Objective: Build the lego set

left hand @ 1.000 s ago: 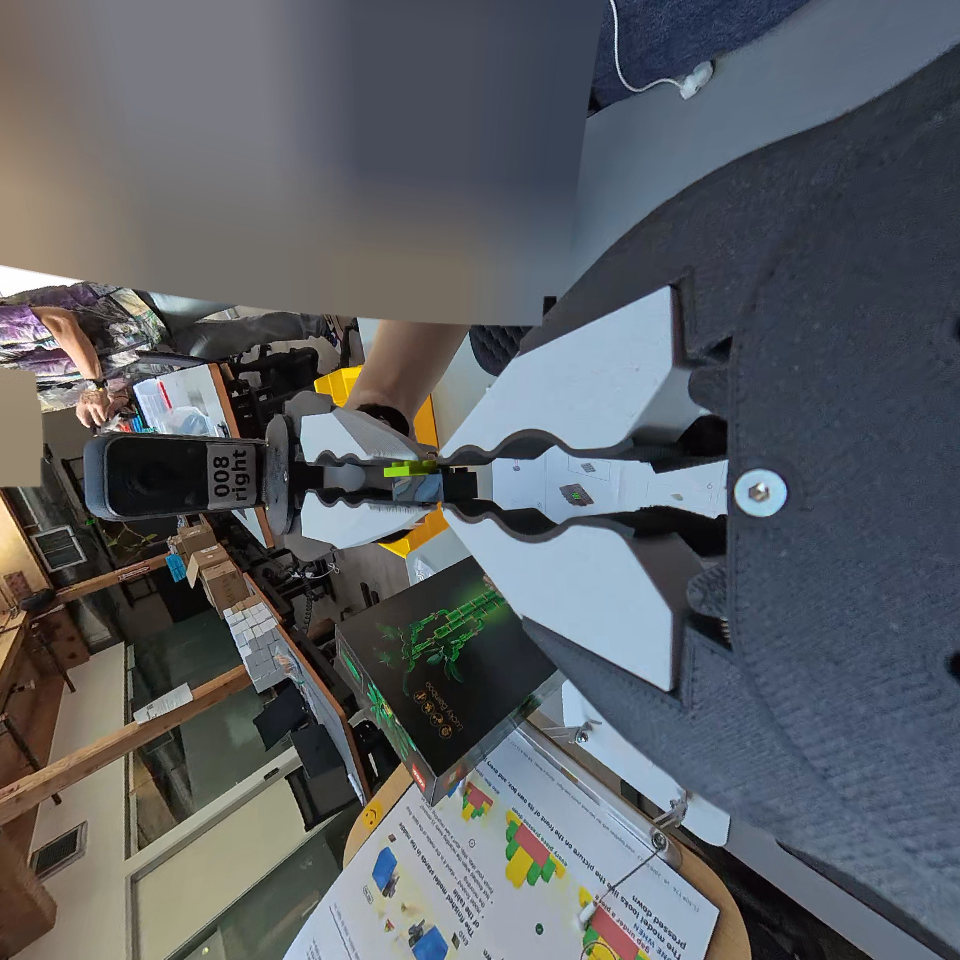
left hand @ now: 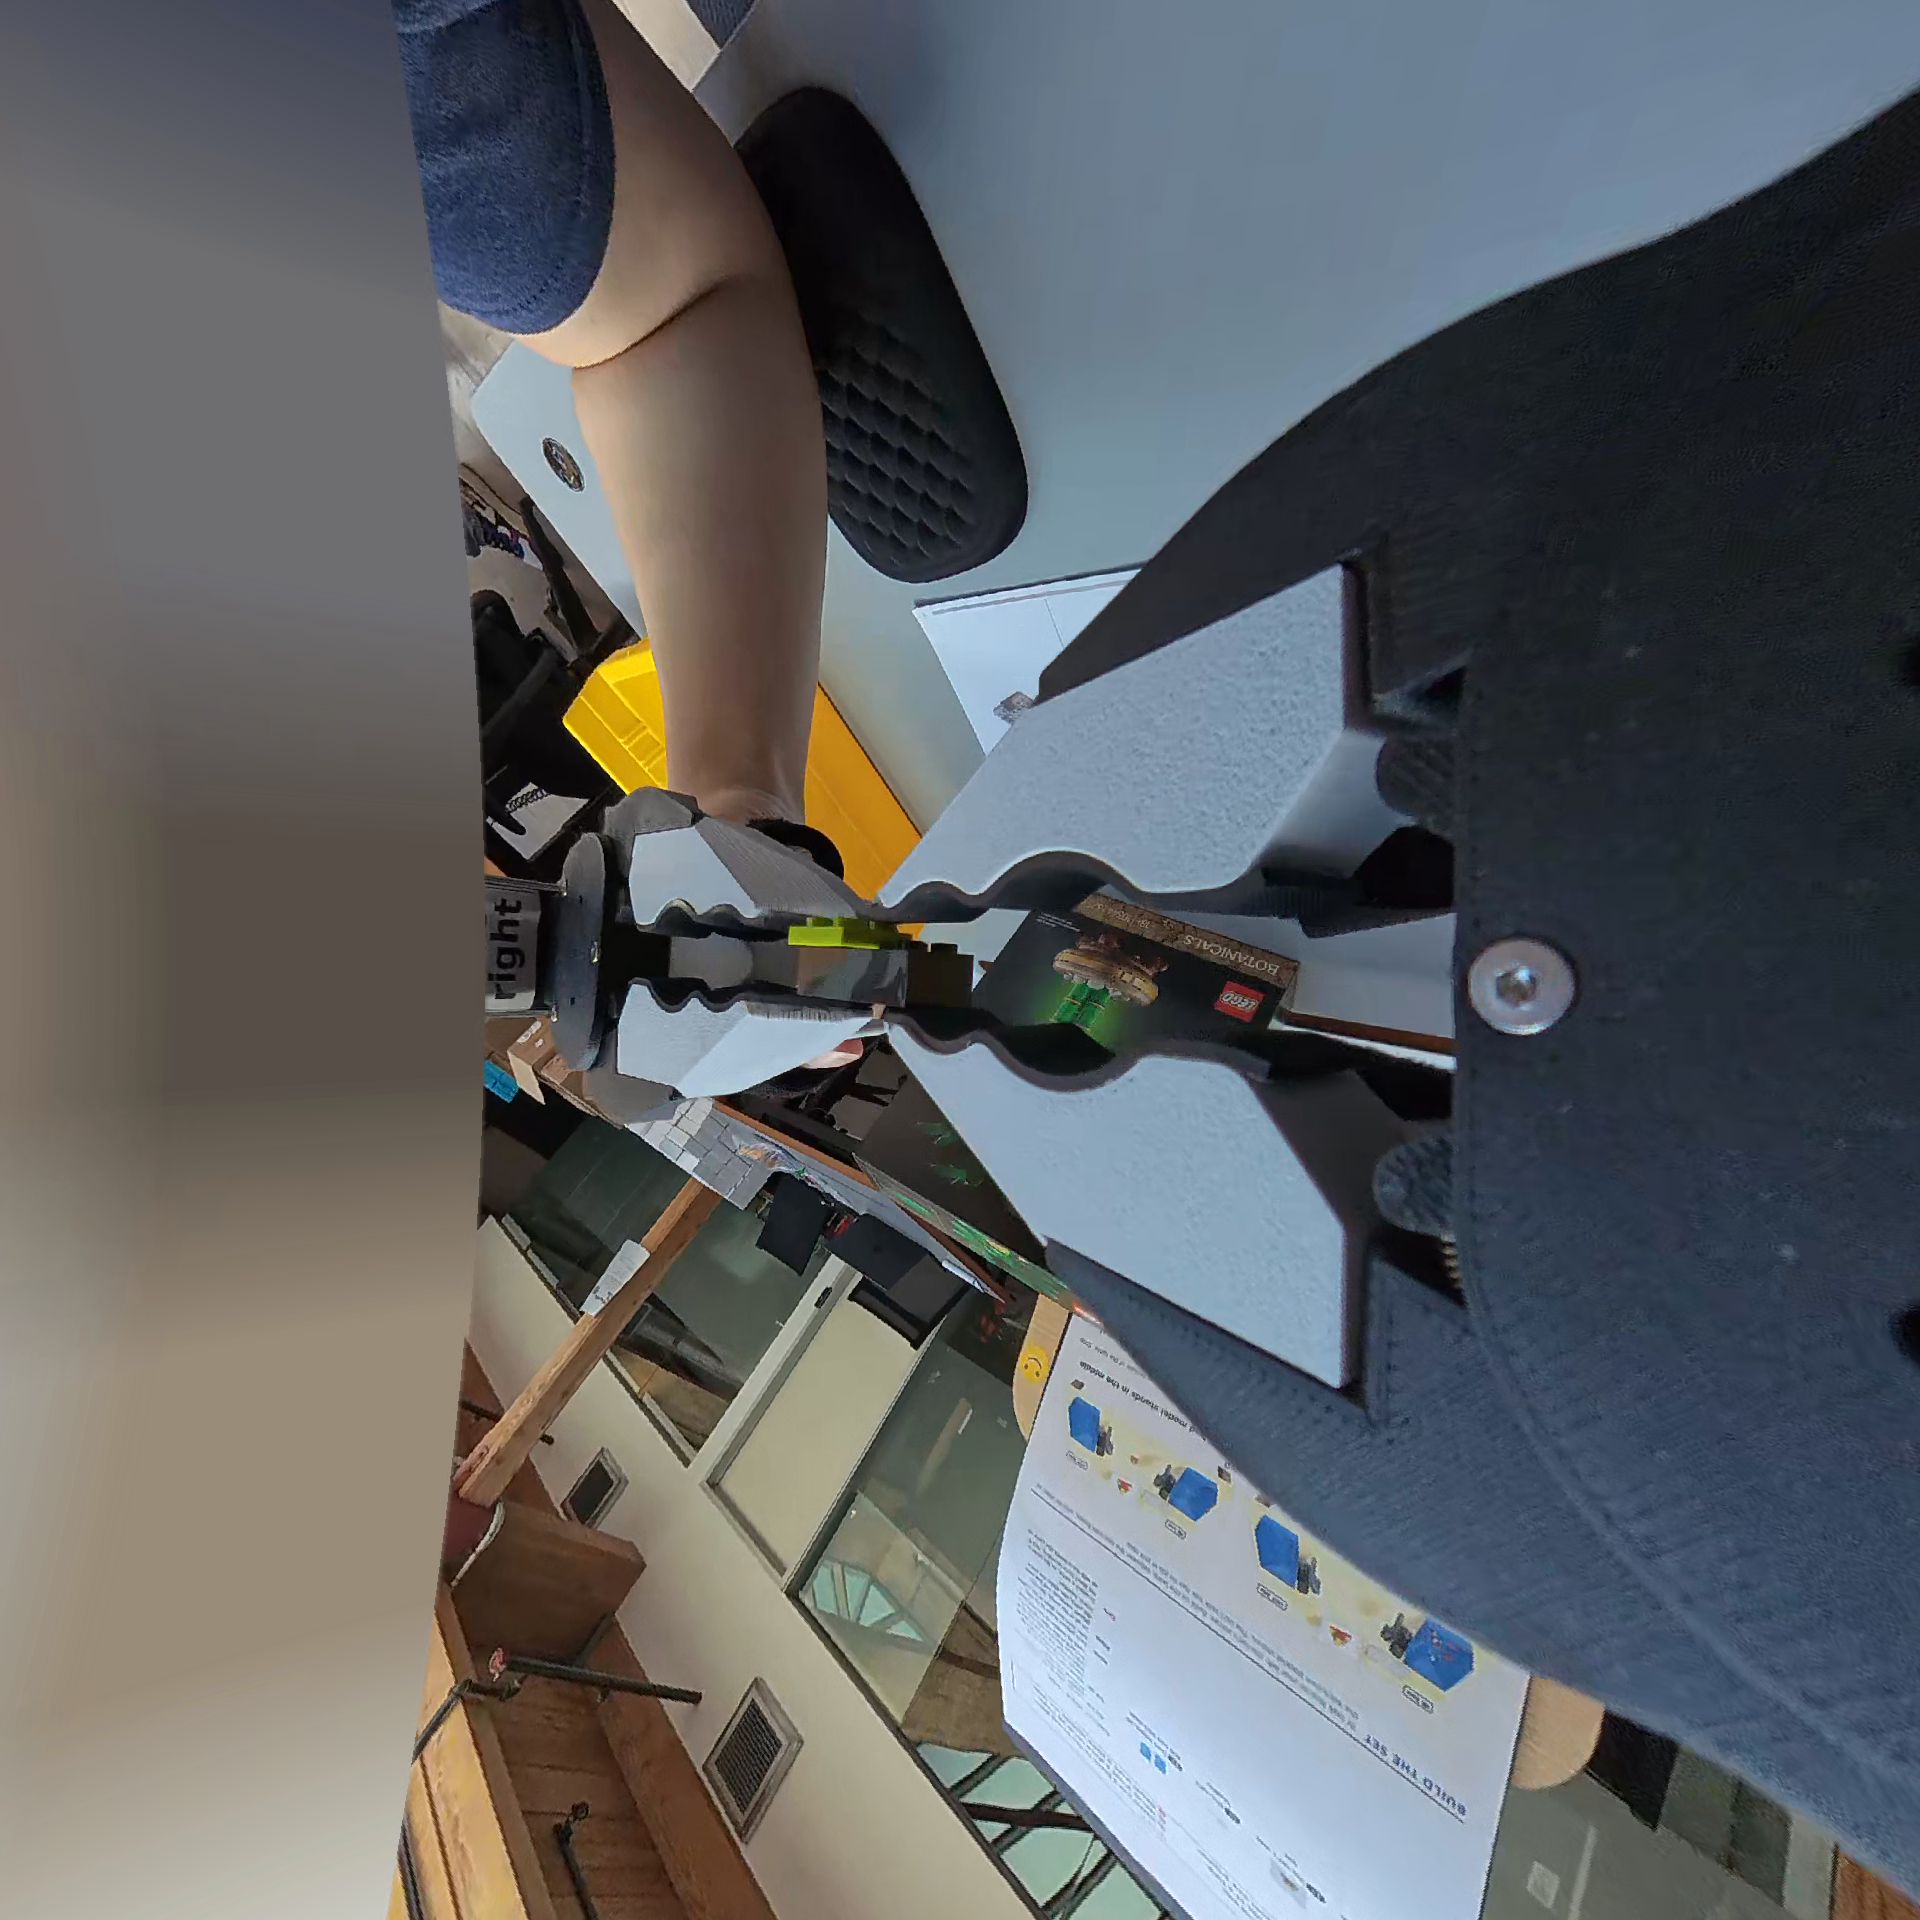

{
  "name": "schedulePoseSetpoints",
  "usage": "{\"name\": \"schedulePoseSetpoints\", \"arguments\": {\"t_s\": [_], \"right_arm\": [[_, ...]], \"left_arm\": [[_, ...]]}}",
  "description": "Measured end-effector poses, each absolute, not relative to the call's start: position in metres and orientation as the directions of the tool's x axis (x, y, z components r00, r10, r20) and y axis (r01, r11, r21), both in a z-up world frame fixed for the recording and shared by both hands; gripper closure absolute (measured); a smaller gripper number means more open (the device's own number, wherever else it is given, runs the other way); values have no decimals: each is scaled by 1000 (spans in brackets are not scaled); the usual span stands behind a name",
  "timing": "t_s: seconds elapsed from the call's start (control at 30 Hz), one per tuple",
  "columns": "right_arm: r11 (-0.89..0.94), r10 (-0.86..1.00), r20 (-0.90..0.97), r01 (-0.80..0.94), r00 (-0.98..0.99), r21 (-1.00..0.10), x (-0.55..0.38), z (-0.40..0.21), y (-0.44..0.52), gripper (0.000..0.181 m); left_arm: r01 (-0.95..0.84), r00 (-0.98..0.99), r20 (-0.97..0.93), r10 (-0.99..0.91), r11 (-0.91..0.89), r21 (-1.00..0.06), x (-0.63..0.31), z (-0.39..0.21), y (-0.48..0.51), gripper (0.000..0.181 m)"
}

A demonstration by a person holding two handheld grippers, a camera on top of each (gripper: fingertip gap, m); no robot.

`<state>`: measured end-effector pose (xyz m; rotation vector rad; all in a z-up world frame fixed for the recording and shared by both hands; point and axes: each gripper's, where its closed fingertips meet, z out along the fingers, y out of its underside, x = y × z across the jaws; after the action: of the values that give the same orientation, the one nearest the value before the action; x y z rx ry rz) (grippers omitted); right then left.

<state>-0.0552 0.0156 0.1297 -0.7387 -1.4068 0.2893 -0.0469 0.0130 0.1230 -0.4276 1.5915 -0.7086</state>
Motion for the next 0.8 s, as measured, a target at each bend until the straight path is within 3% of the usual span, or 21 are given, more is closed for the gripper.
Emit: {"name": "schedulePoseSetpoints", "arguments": {"t_s": [0.33,0.53,0.63,0.8], "right_arm": [[728,622,763,229,177,-647,-53,129,18,169],[673,672,717,251,186,-696,-49,123,27,169],[596,754,628,204,191,-777,-49,125,28,169],[558,794,577,148,192,-816,-48,127,29,170]], "left_arm": [[110,-140,-761,-634,754,-648,-45,123,14,169],[78,-154,-710,-687,708,-702,-41,118,22,168],[99,-176,-658,-732,651,-752,-42,121,22,168],[139,-212,-595,-775,578,-804,-43,125,22,169]]}}
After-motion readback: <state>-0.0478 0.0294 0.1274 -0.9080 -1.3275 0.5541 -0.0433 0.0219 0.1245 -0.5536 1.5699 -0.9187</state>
